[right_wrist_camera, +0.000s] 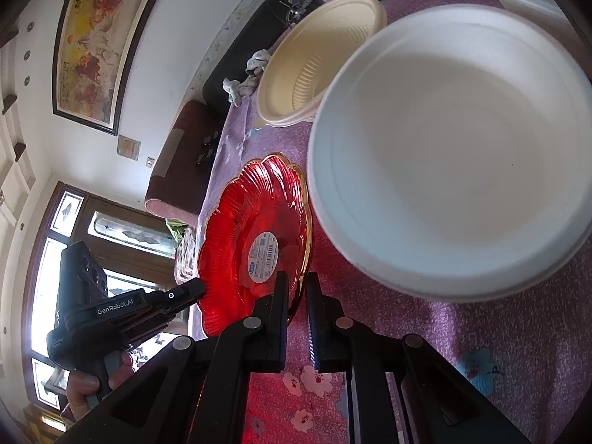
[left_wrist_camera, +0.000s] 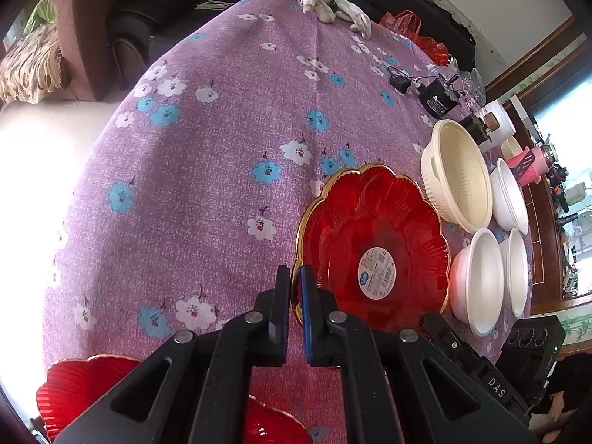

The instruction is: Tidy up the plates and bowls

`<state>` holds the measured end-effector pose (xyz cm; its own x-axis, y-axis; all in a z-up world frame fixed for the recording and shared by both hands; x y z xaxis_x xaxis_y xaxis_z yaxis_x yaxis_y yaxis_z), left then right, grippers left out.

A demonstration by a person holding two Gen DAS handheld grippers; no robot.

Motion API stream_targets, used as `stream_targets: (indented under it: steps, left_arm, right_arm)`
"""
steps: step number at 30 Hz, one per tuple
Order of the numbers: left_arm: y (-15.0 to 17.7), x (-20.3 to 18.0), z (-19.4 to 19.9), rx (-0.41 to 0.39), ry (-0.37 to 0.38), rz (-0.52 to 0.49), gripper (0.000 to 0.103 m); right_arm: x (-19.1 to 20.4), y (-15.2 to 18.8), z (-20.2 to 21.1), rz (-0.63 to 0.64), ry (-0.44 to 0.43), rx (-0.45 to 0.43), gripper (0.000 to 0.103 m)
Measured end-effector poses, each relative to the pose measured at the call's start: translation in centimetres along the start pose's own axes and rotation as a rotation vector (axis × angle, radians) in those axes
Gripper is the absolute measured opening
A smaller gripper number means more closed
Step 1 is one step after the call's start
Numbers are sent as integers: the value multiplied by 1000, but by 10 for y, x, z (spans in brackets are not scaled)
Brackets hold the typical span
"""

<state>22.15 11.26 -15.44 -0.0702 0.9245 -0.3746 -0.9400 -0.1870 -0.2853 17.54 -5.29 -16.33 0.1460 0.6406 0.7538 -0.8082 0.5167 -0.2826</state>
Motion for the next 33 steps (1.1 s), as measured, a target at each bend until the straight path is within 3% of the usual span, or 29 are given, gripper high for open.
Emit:
stream_targets:
  steps: [19, 33]
  left_arm:
    - [29, 8, 94, -146, 19, -13, 5]
    - [107, 69, 160, -219, -69, 46, 6]
  right_arm:
    - [69, 30, 54, 151, -74, -54, 11]
    - [120, 114, 73, 287, -118, 24, 11]
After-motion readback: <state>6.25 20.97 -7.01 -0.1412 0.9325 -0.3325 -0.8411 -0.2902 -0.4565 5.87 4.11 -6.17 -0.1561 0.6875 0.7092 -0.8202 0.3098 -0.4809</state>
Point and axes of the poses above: each gripper's, at about its wrist camera, not at the fingertips, and z roughly against the way its jaws point, x to its left, y to its underside, the point moved 9 cm from there along -z, roughly the way its jaws point, and after that the axes turned 3 degrees about y, right-handed, at the moved point
